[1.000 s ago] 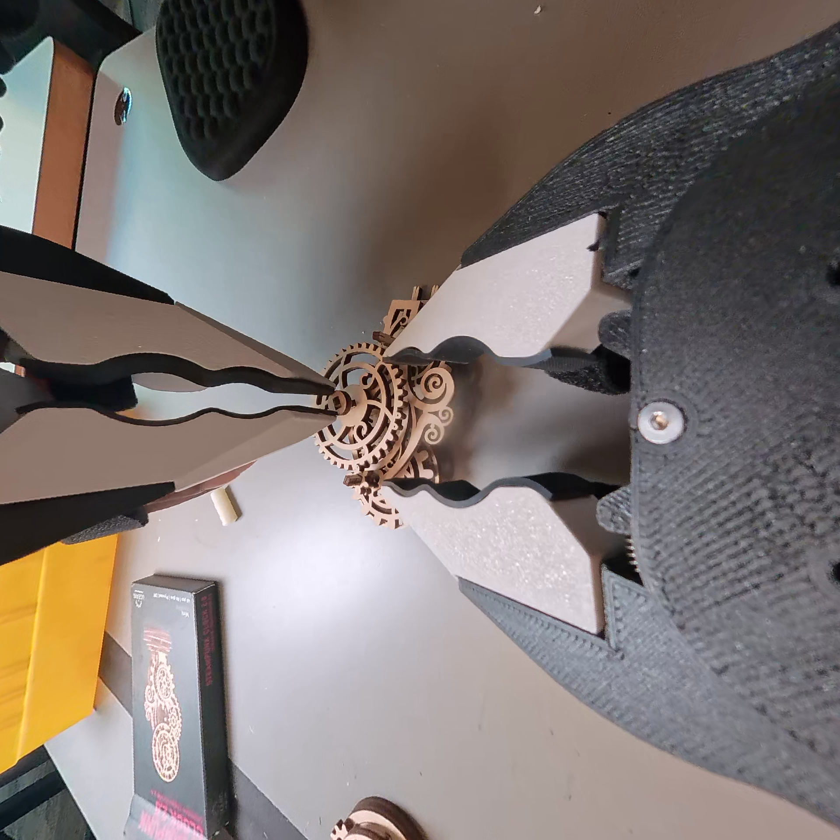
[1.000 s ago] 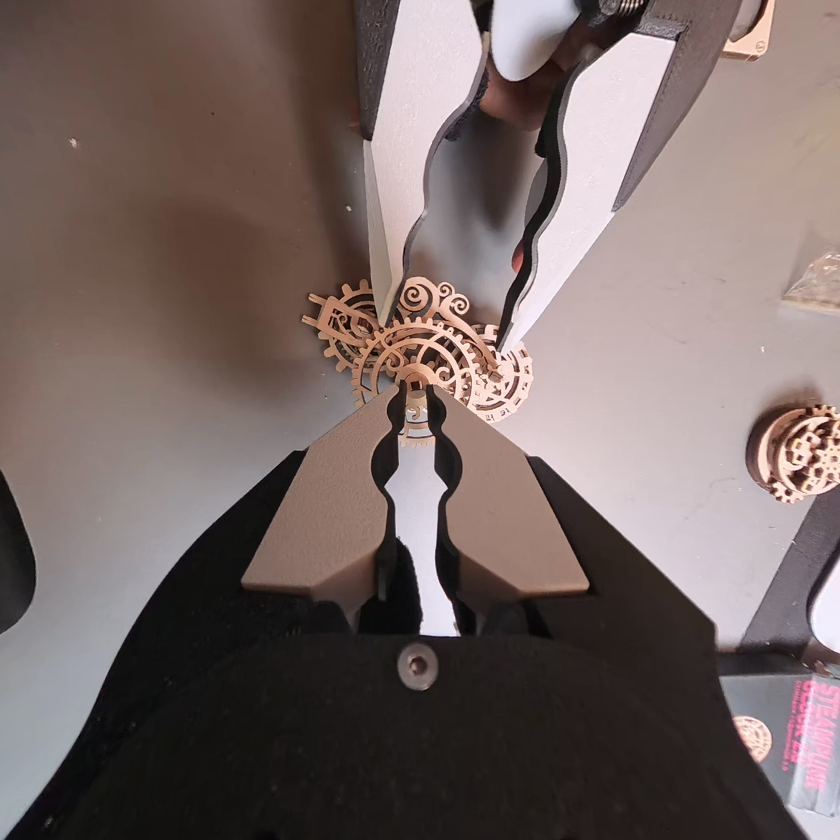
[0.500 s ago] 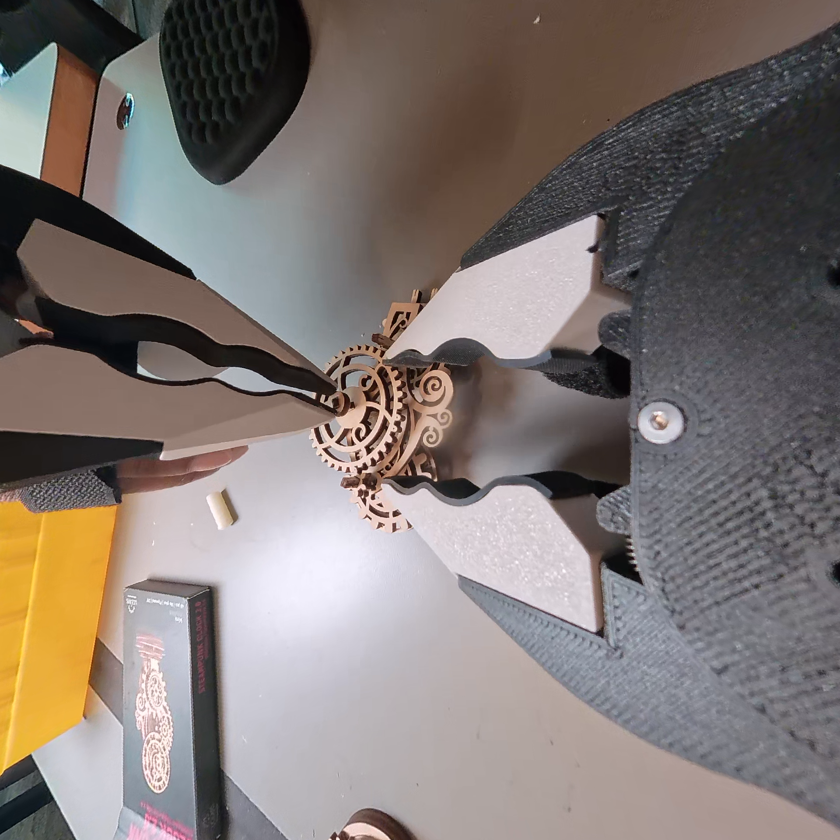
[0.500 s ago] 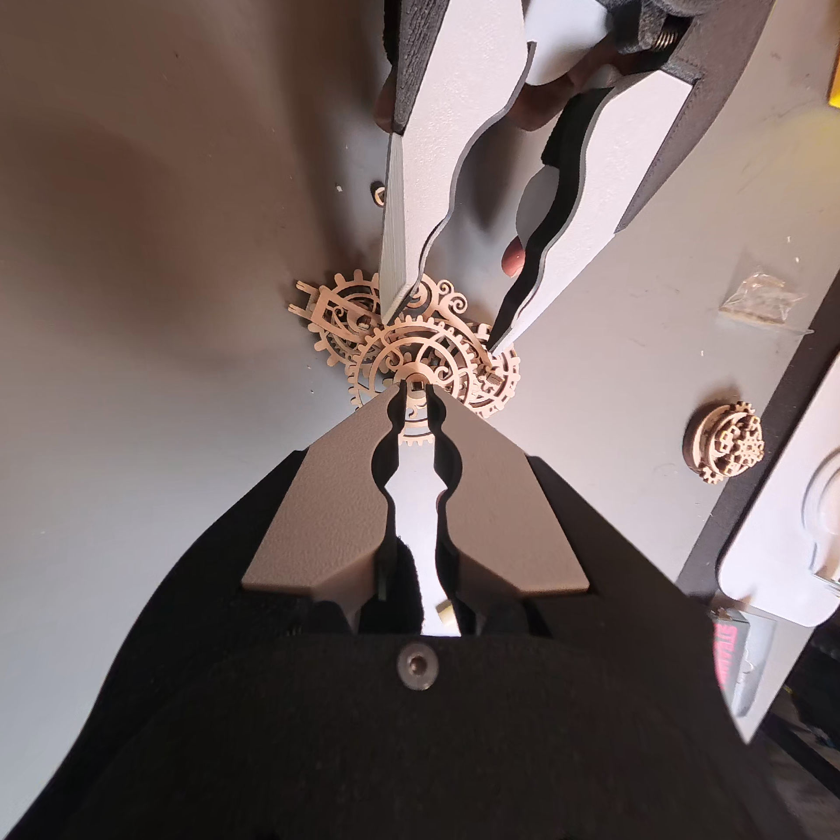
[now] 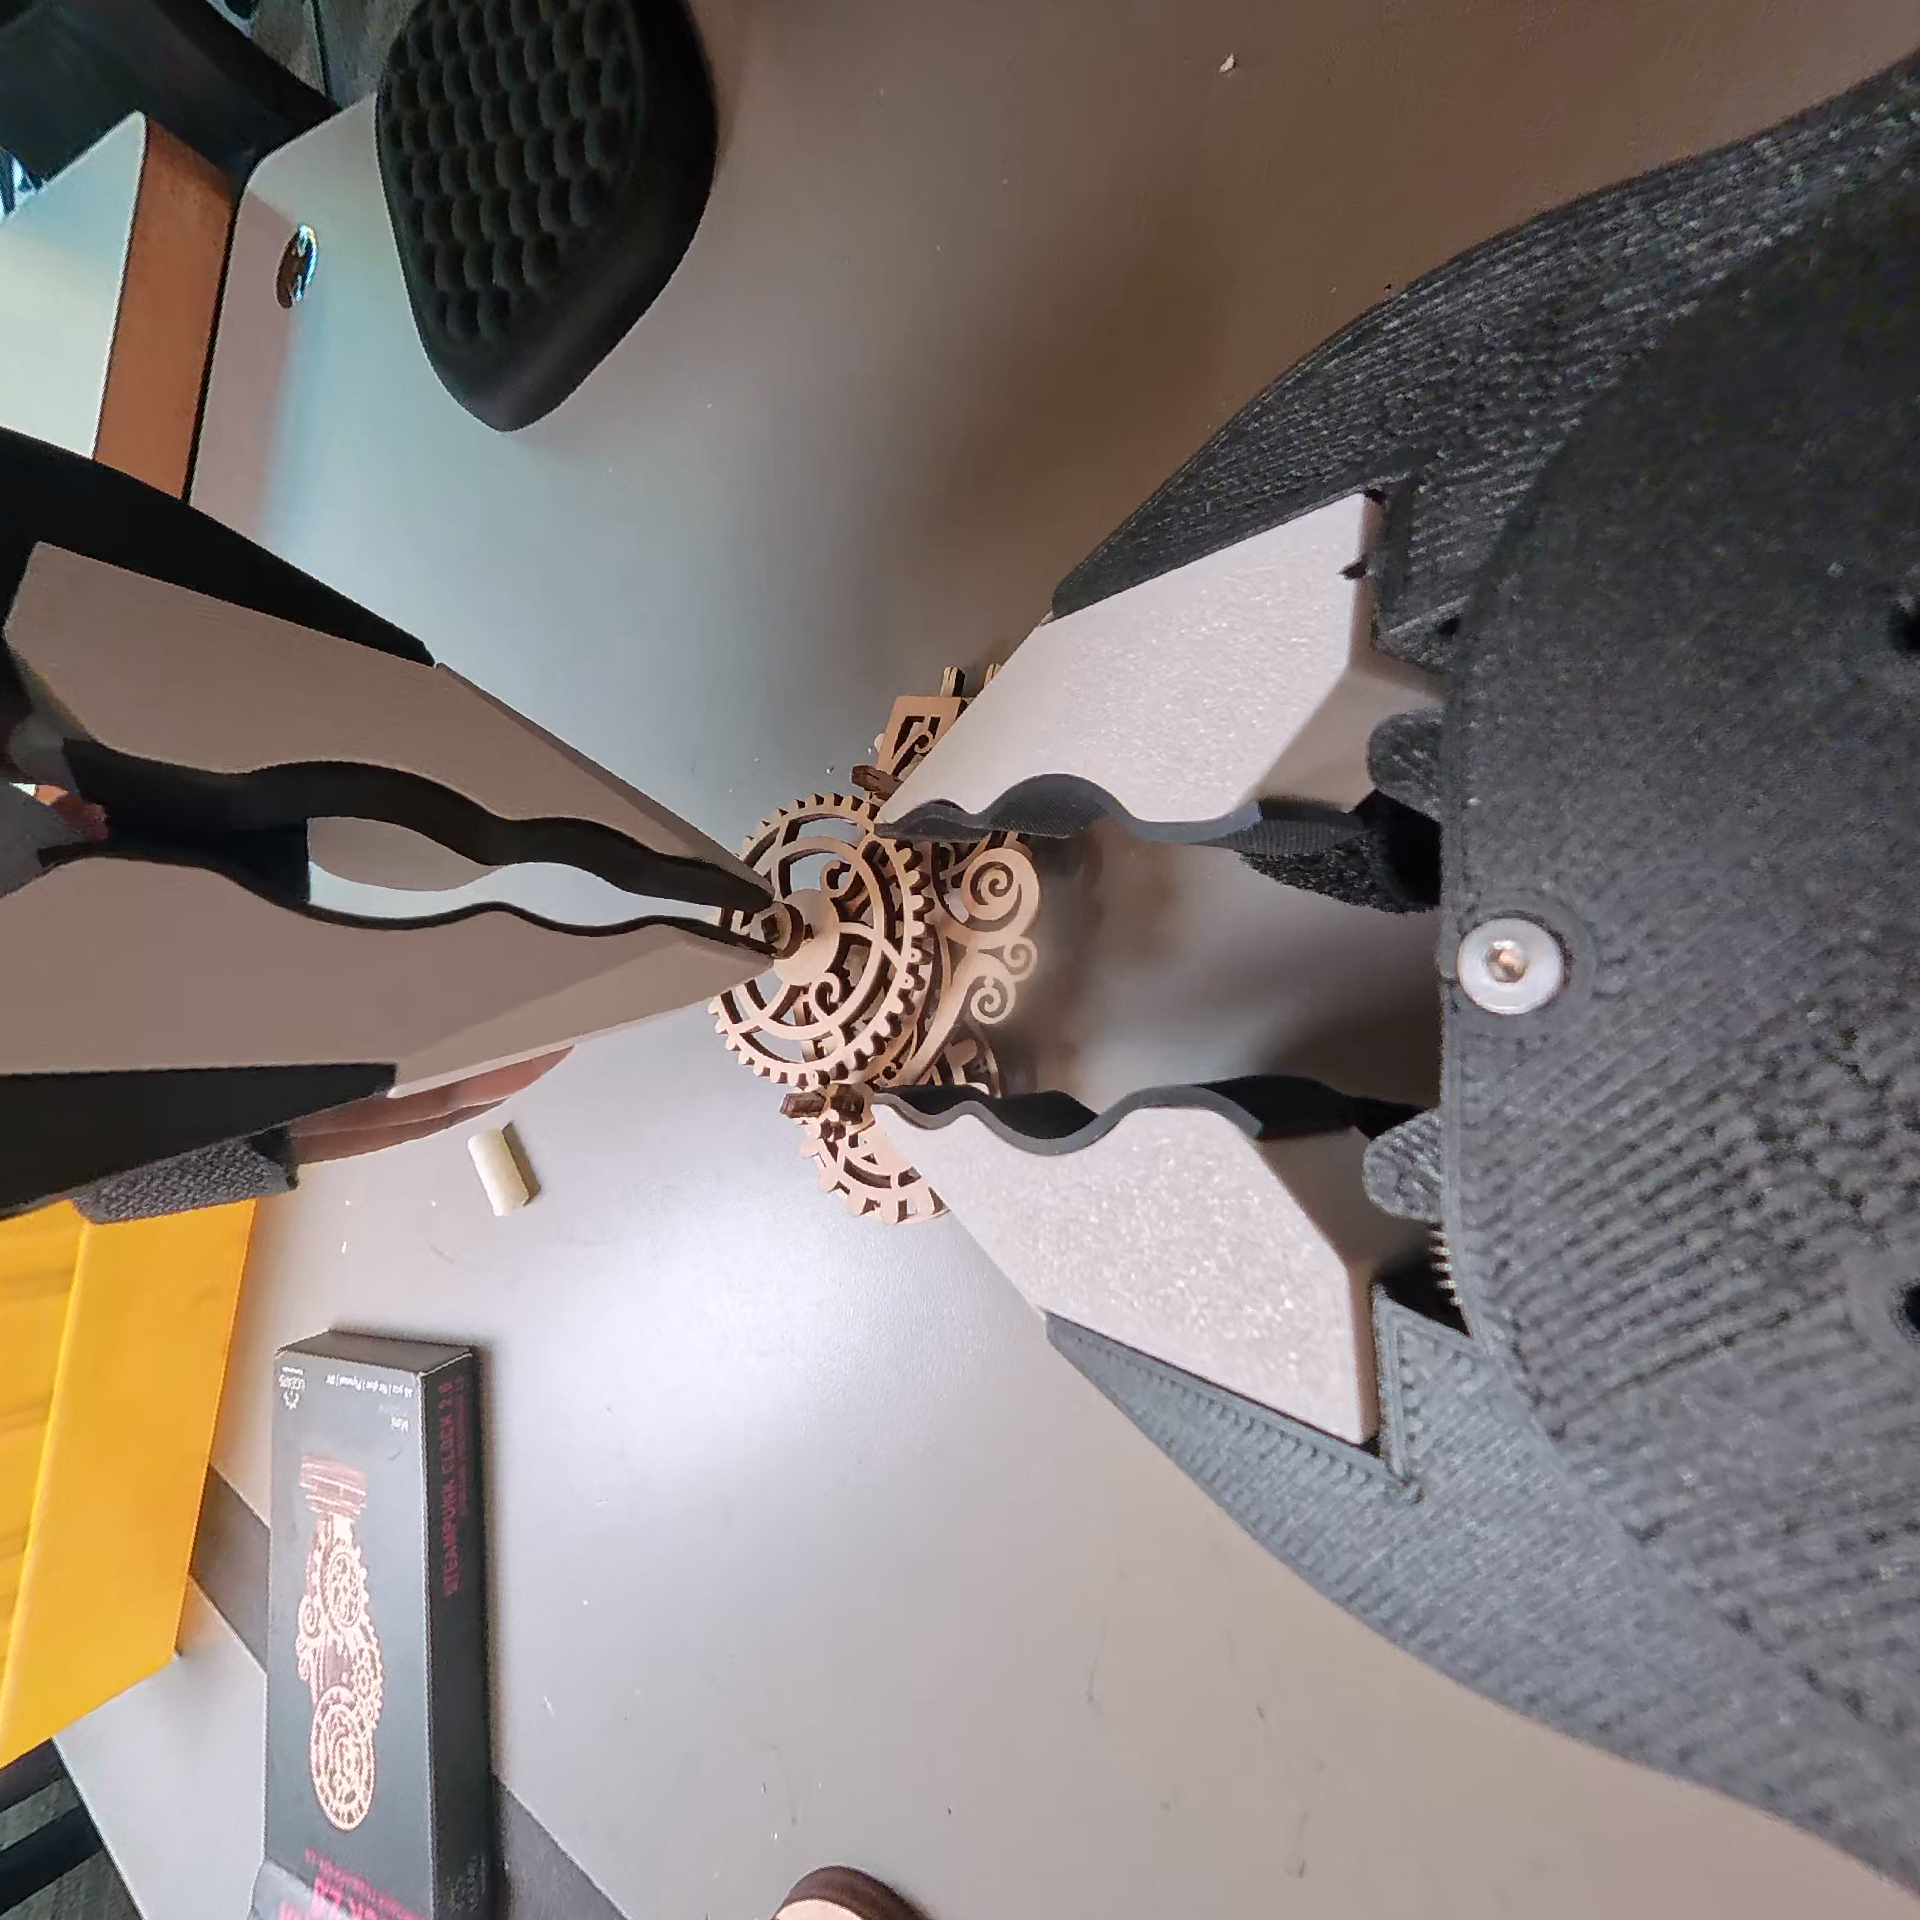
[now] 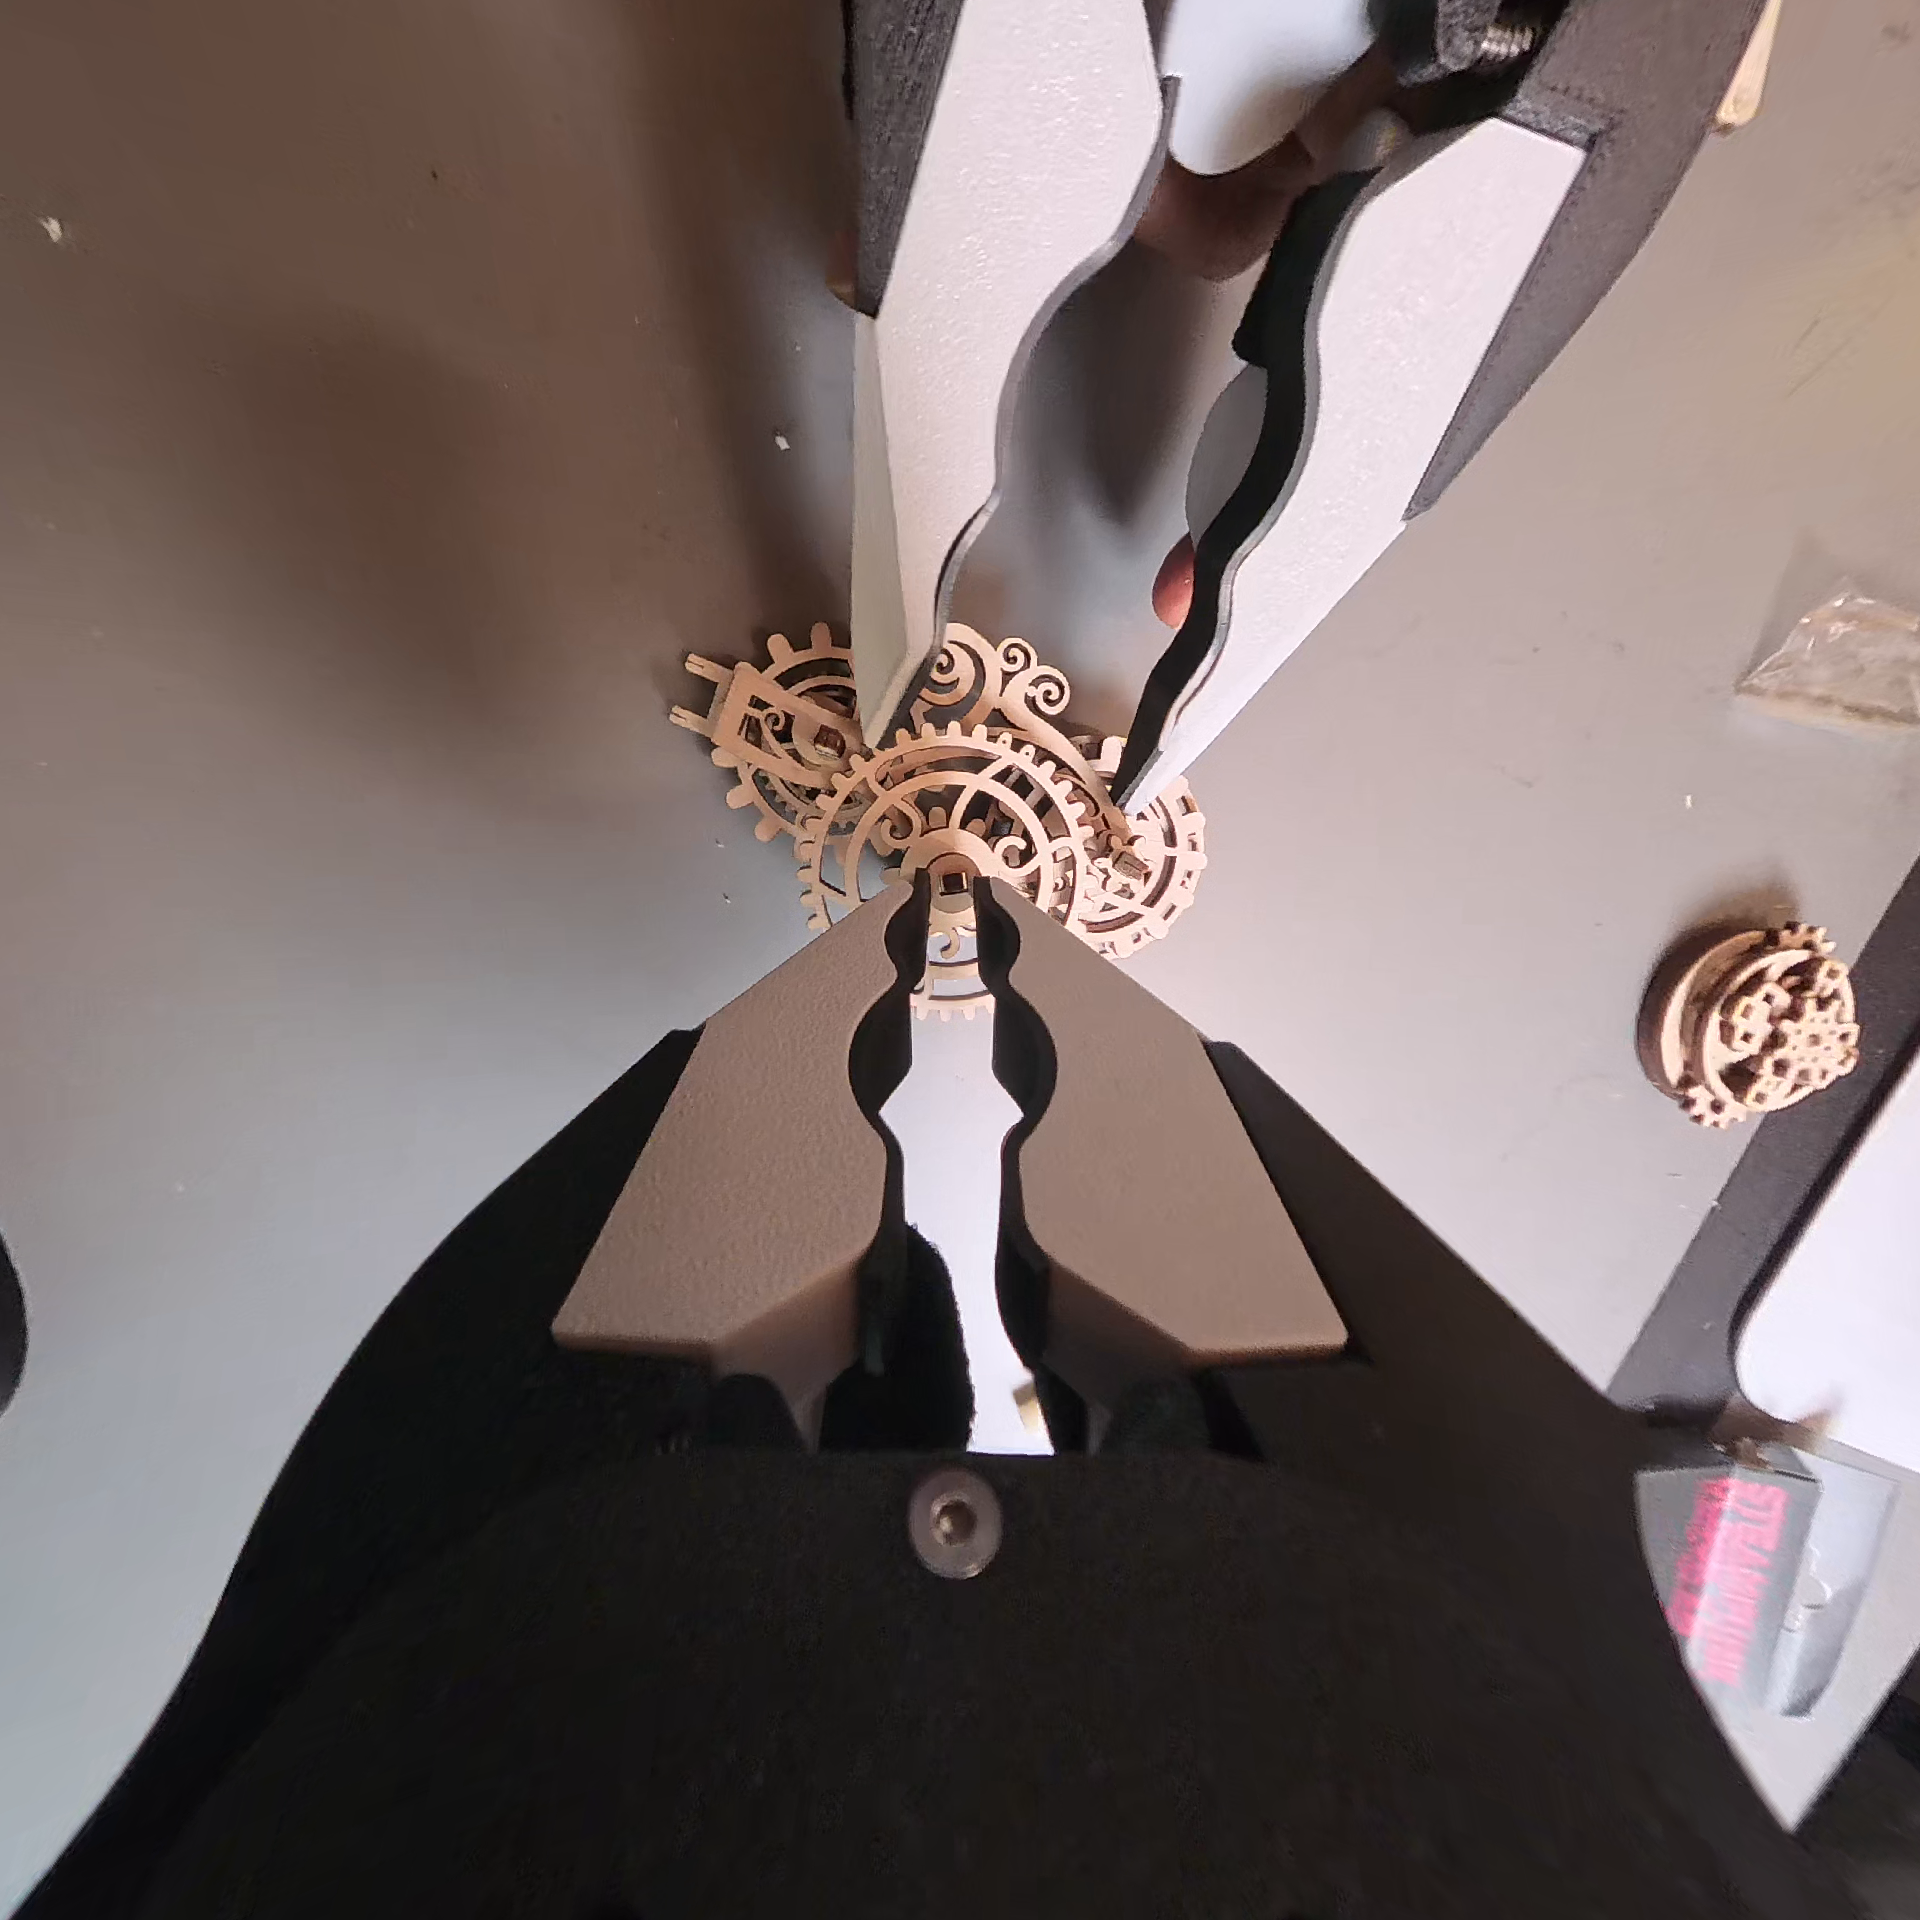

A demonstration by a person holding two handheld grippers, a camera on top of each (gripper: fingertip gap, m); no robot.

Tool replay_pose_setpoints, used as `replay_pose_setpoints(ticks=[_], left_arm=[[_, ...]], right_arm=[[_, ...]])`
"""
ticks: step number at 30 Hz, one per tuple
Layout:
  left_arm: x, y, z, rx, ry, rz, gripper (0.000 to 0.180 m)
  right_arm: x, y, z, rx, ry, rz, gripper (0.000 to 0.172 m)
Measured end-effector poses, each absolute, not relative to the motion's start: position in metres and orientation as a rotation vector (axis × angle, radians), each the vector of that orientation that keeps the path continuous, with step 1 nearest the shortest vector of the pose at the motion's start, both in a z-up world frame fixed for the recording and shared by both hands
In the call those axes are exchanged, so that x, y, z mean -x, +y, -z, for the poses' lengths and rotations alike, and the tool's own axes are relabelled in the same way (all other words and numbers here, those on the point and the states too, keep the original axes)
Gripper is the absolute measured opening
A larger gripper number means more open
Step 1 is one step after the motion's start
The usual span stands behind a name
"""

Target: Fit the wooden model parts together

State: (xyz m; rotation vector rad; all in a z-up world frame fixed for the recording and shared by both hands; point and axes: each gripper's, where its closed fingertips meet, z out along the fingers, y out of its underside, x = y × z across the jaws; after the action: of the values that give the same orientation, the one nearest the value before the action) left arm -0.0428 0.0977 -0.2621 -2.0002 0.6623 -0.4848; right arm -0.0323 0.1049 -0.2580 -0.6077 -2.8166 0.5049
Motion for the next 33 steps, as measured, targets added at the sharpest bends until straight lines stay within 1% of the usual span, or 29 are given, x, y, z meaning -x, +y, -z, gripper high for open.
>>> replay_pose_setpoints(ticks=[9, 12, 16, 19, 24, 33], left_arm=[[0.043, 0.098, 0.261, 1.998, 0.655, 0.487, 0.045], [0.044, 0.099, 0.259, 1.988, 0.634, 0.501, 0.045], [0.045, 0.100, 0.252, 1.967, 0.603, 0.529, 0.045], [0.048, 0.101, 0.249, 1.954, 0.589, 0.528, 0.046], [0.052, 0.105, 0.248, 1.940, 0.549, 0.516, 0.046], [0.059, 0.111, 0.236, 1.880, 0.495, 0.445, 0.043]], right_arm=[[0.032, 0.106, 0.257, 0.654, -2.782, -0.503, 0.008], [0.033, 0.107, 0.256, 0.693, -2.753, -0.525, 0.011], [0.029, 0.107, 0.249, 0.778, -2.717, -0.591, 0.020], [0.029, 0.110, 0.244, 0.885, -2.635, -0.638, 0.020], [0.026, 0.114, 0.240, 1.125, -2.397, -0.742, 0.020], [0.017, 0.109, 0.231, 1.492, -1.728, -1.011, 0.018]])
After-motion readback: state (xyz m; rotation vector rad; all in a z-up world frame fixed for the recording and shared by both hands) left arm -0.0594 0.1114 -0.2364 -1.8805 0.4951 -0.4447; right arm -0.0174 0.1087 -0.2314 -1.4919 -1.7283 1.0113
